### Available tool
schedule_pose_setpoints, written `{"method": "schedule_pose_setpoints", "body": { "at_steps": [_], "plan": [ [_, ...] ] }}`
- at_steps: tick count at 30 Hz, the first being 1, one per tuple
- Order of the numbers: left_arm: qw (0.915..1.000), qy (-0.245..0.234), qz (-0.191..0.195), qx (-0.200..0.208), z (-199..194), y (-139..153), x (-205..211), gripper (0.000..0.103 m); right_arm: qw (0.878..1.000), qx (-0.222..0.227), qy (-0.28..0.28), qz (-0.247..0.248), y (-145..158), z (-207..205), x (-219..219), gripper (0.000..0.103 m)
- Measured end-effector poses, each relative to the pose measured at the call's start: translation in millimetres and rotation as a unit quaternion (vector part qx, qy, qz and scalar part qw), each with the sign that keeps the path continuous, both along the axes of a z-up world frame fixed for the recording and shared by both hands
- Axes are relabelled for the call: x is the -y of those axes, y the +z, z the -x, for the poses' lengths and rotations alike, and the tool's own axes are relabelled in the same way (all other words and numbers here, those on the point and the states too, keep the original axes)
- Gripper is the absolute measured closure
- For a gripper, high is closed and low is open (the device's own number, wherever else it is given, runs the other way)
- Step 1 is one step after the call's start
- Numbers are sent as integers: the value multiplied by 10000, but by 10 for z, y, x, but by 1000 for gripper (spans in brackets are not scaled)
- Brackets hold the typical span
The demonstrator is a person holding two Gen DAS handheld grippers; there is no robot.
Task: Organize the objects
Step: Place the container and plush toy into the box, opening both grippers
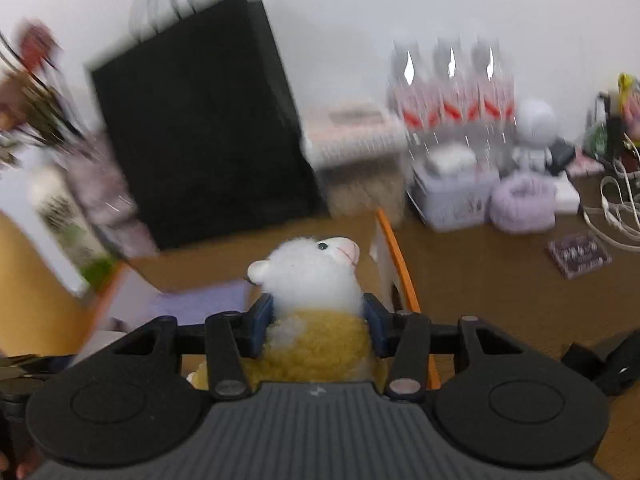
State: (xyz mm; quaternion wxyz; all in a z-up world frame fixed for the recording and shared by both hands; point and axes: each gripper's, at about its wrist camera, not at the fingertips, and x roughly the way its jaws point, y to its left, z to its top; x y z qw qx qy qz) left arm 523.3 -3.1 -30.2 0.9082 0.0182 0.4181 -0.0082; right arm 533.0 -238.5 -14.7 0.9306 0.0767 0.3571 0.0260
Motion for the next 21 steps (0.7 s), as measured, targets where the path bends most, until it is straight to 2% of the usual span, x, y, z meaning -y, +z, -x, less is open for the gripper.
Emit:
{"method": "schedule_pose_setpoints", "body": {
  "at_steps": [2,4,5,6,9,11,12,16,18,21],
  "plan": [
    [9988,-88,-405,246,38,-101,94,28,9989,-134,41,454,-155,-37,-107,48],
    [9961,-526,-708,59,106,-170,205,23,9966,-182,143,791,-241,20,-182,39],
    [9951,-671,-724,-52,129,-178,227,23,9957,-123,175,899,-245,59,-208,36],
    [9957,-620,-681,-90,168,-164,222,23,9952,-137,230,944,-221,82,-218,35],
    [9974,-380,-604,-64,246,3,168,23,9958,52,122,911,32,155,-158,27],
    [9965,-448,-706,83,364,182,142,23,9936,448,36,1035,342,295,-137,7],
    [9960,-464,-745,185,439,296,130,23,9924,584,75,1080,475,361,-133,4],
    [9955,-314,-548,702,748,814,4,21,9891,875,191,1165,927,705,-92,0],
    [9941,-292,-327,993,1001,1025,-53,18,9891,922,338,1101,998,927,-72,0],
    [9871,-513,-233,1498,1610,1121,-58,15,9906,930,561,833,918,1394,-35,0]
  ]
}}
